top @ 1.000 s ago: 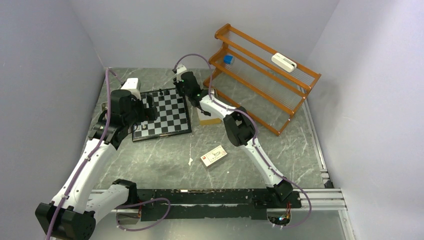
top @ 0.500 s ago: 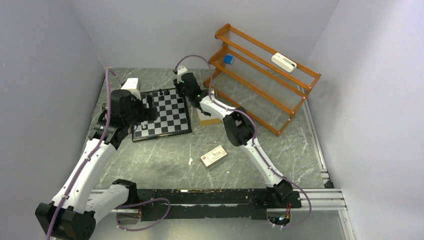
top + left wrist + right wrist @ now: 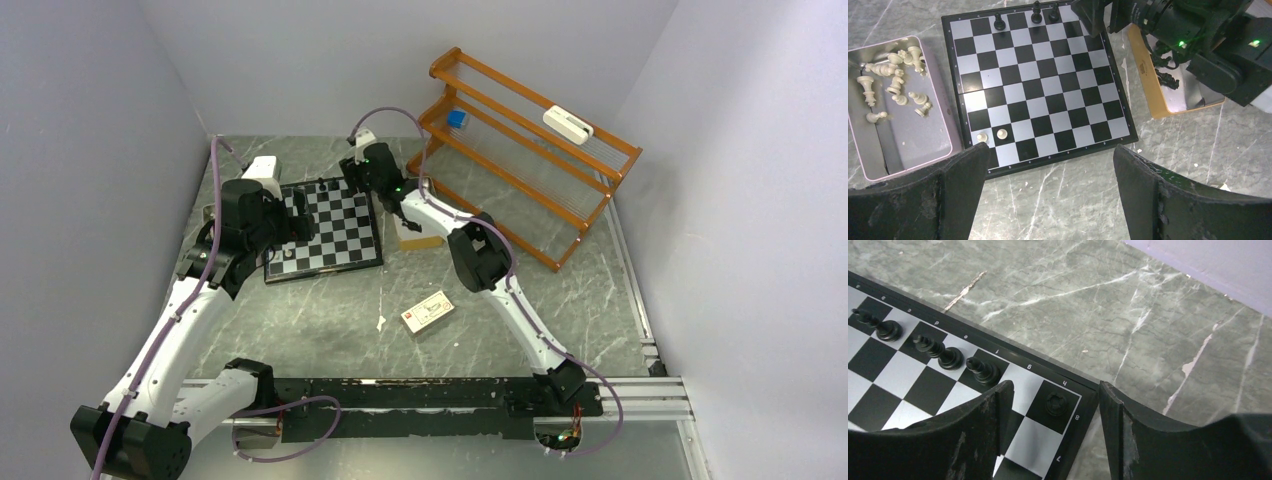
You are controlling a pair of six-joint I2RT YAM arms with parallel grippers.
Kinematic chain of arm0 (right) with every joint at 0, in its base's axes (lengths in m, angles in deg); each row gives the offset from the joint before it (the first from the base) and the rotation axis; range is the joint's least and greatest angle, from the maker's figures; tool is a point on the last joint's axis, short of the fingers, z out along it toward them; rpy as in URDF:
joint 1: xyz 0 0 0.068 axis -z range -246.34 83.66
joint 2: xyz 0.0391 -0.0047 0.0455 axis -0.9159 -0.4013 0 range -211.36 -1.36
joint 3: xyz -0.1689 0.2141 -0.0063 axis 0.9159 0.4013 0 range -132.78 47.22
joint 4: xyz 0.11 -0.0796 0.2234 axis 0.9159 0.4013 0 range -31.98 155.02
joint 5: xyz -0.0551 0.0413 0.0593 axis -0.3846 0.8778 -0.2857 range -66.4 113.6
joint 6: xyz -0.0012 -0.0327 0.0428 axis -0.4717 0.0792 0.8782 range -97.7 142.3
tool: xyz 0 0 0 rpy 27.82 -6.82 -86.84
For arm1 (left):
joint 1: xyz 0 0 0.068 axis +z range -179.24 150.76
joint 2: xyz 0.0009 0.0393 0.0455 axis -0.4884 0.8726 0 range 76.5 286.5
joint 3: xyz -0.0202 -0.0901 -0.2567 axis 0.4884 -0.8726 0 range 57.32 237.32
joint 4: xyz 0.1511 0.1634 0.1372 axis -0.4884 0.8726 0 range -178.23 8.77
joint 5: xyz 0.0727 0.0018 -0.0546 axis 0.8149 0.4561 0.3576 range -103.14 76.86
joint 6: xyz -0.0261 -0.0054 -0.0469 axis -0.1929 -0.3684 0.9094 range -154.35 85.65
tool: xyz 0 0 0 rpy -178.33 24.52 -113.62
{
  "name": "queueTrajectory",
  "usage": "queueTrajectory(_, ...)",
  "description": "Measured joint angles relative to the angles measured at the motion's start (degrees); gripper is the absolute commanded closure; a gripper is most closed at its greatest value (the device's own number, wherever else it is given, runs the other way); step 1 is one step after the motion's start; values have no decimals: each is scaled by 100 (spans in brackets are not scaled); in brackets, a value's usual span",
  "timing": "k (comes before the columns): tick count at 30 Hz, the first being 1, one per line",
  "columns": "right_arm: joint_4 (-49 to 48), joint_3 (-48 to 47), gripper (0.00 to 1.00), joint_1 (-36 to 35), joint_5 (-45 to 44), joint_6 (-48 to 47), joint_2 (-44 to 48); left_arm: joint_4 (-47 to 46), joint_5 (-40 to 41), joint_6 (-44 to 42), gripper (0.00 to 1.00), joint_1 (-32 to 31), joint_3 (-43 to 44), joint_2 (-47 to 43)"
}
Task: Set up the chess pieces on the board
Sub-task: Place the chess piece on the chessboard, then pick up the chess piece from the storage box.
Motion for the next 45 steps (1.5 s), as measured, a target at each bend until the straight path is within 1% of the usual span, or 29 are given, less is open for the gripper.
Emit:
queueTrajectory(3,81,151,29,17,55,7,249,0,0,0,2,0,-2,0)
queueTrajectory(7,131,824,29,46,66,81,1054,-7,0,0,2,0,-20,0)
queueTrajectory(9,127,1246,32,70,39,140,1569,-2,0,0,2,0,-33,0)
queueTrajectory(12,188,1676,39,122,-87,219,2223,-4,0,-2,2,0,-35,0)
queueTrajectory(16,339,2240,49,227,-313,282,2889,-4,0,-2,2,0,-35,0)
queueTrajectory(20,570,2889,58,343,-525,332,3285,-4,0,0,2,0,-37,0)
queueTrajectory(23,822,3217,63,437,-599,389,3329,-4,0,0,2,0,-37,0)
queueTrajectory(26,1134,3392,65,527,-636,431,3327,-4,0,0,2,0,-37,0)
queueTrajectory(33,1416,3403,67,643,-708,393,3300,-2,0,-2,2,0,-37,0)
queueTrajectory(45,1757,3298,71,669,-730,254,2911,-4,0,-2,2,0,-37,0)
